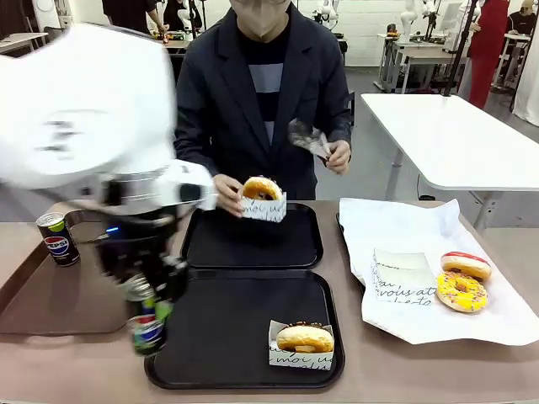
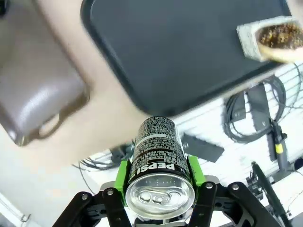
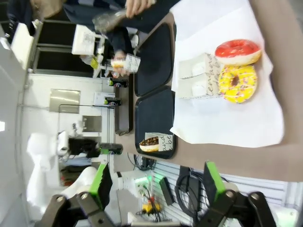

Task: Set up donuts and drinks on trays.
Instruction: Pick up one Pepsi coke and place it on the Flat Tray.

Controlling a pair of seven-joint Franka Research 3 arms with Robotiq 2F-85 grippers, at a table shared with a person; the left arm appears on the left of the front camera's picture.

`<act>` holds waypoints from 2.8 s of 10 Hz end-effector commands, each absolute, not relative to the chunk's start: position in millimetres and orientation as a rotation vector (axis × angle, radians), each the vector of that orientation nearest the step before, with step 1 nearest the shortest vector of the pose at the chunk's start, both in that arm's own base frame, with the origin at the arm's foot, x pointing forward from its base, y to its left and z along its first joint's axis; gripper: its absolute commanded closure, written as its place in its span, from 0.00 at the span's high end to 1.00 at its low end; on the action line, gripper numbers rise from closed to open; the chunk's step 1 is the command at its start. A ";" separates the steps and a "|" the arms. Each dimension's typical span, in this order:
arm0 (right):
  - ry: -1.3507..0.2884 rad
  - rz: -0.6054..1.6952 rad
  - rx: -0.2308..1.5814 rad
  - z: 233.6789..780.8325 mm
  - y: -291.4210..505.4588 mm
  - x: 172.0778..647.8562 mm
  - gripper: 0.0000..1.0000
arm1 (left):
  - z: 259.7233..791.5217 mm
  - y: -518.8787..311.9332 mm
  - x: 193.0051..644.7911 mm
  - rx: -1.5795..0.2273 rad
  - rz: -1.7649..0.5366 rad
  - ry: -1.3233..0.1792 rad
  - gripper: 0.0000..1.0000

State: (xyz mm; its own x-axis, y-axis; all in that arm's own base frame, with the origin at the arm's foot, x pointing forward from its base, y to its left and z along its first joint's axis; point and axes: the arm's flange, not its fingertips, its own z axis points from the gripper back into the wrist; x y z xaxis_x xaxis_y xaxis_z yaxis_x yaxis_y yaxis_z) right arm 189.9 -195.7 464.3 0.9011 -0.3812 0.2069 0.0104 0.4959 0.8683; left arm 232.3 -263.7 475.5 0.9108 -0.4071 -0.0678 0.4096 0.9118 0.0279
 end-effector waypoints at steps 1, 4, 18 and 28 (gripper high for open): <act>-0.419 -0.228 1.047 464.3 -196.5 190.3 1.00 | 493.8 -221.1 192.1 0.011 -0.390 -0.019 0.58; -0.419 -0.228 1.047 464.3 -196.5 190.3 1.00 | 487.4 -223.9 208.2 0.010 -0.345 -0.009 0.58; -0.419 -0.228 1.047 464.3 -196.5 190.3 1.00 | 427.7 -350.2 313.5 0.073 -0.435 -0.139 0.58; -0.419 -0.228 1.047 464.3 -196.5 190.3 1.00 | 426.9 -337.8 307.3 0.004 -0.462 -0.059 0.89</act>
